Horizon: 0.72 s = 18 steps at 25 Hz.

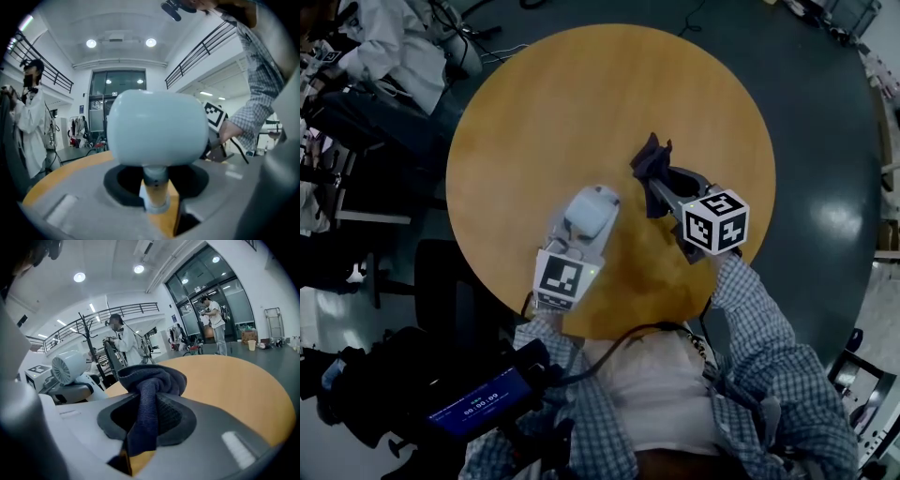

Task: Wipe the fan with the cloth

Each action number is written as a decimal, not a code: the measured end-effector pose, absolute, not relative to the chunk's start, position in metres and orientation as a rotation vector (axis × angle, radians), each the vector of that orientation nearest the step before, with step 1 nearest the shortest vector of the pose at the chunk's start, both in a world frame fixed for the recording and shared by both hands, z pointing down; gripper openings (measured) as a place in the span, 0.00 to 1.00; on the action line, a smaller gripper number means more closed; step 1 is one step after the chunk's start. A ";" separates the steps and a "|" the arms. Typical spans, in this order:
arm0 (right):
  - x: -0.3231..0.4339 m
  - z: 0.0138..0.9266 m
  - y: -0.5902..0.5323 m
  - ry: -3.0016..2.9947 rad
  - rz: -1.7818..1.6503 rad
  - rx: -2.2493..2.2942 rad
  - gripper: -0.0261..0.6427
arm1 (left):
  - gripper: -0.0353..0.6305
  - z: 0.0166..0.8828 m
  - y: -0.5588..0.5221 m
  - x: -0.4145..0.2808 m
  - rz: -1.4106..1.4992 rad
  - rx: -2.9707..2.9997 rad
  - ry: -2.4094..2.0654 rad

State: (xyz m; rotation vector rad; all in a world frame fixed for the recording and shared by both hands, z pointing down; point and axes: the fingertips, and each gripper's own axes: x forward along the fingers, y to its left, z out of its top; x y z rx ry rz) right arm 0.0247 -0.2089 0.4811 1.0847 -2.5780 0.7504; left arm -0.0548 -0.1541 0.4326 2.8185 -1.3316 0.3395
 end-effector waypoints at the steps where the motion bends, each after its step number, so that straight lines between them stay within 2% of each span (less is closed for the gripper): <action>1: 0.027 0.487 -0.207 -2.560 0.761 1.080 0.18 | 0.26 0.439 -0.156 -0.052 0.351 2.811 -1.324; 18: 0.021 0.581 -0.198 -2.305 0.834 1.053 0.18 | 0.26 0.519 -0.183 -0.042 0.501 2.709 -1.226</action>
